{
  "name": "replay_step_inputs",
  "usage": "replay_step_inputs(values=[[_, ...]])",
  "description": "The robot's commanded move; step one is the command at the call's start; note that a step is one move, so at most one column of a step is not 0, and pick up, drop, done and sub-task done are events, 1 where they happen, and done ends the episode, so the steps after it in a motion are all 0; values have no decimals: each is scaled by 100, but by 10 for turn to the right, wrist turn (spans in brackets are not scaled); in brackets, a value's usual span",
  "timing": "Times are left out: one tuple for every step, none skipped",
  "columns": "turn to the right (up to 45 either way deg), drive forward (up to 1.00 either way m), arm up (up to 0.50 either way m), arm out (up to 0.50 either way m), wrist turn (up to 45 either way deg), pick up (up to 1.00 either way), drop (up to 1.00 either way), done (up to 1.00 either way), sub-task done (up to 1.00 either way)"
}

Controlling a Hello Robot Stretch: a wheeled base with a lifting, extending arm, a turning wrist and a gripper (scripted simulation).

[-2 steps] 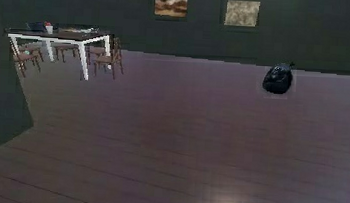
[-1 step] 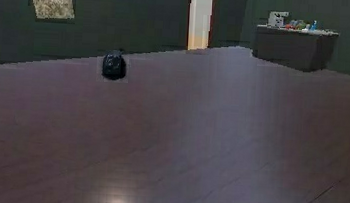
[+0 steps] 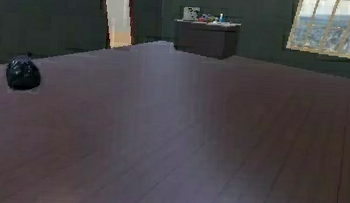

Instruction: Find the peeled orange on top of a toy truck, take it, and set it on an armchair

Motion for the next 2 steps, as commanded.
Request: replay_step_inputs(values=[[0, 100, 0, 0, 0, 0, 0, 0, 0], [0, 100, 0, 0, 0, 0, 0, 0, 0]])
